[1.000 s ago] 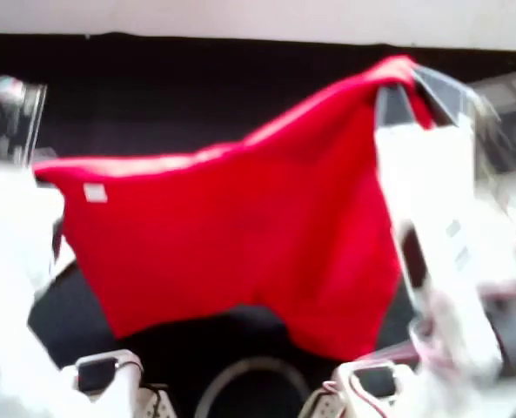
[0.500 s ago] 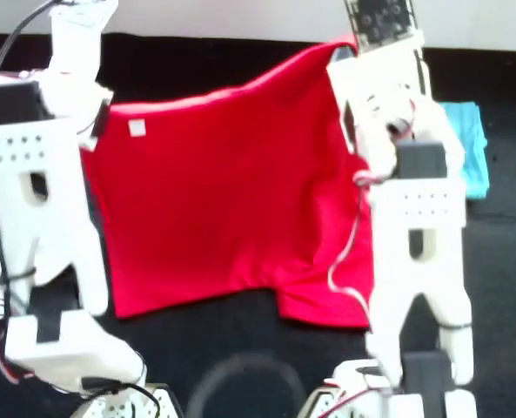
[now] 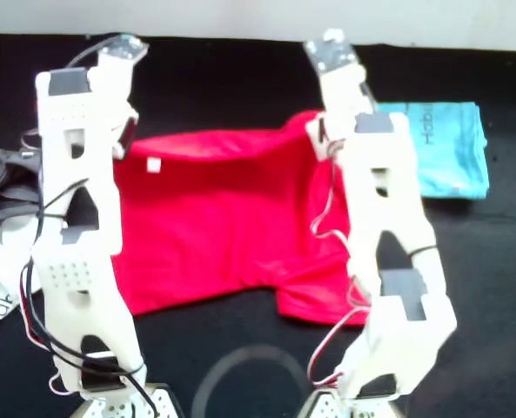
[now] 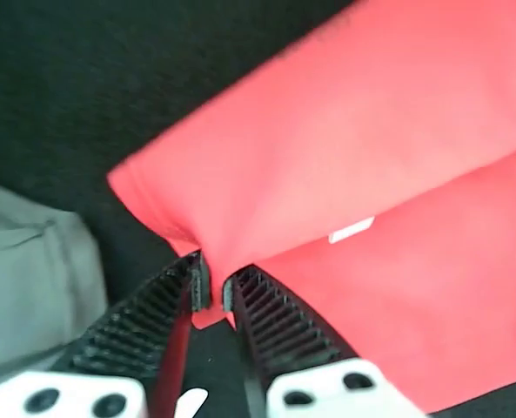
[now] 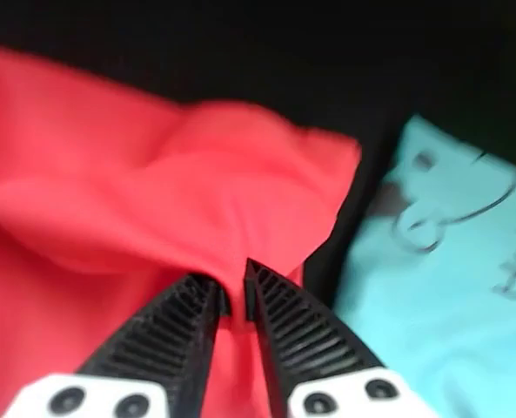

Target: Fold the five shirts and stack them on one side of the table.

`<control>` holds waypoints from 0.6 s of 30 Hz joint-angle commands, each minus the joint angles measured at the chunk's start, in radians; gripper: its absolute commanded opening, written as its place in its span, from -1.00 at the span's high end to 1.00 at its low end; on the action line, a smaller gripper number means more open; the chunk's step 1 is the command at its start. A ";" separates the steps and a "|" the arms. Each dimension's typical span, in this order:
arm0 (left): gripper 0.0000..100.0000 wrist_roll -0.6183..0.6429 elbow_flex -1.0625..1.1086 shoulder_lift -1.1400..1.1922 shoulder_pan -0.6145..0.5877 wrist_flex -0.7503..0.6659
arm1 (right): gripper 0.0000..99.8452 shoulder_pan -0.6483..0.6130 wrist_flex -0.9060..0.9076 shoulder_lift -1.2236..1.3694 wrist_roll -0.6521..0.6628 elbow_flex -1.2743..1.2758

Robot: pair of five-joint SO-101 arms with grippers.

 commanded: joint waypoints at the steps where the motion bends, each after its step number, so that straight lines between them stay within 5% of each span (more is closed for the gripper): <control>1: 0.98 -0.006 -0.048 0.019 0.007 -0.006 | 0.99 -0.013 0.087 0.004 0.012 -0.051; 12: 0.98 -0.006 -0.045 0.107 0.013 0.095 | 0.99 -0.027 0.091 0.200 0.012 -0.004; 18: 0.98 0.000 -0.042 0.059 0.010 0.183 | 0.99 -0.022 0.180 0.096 0.011 -0.077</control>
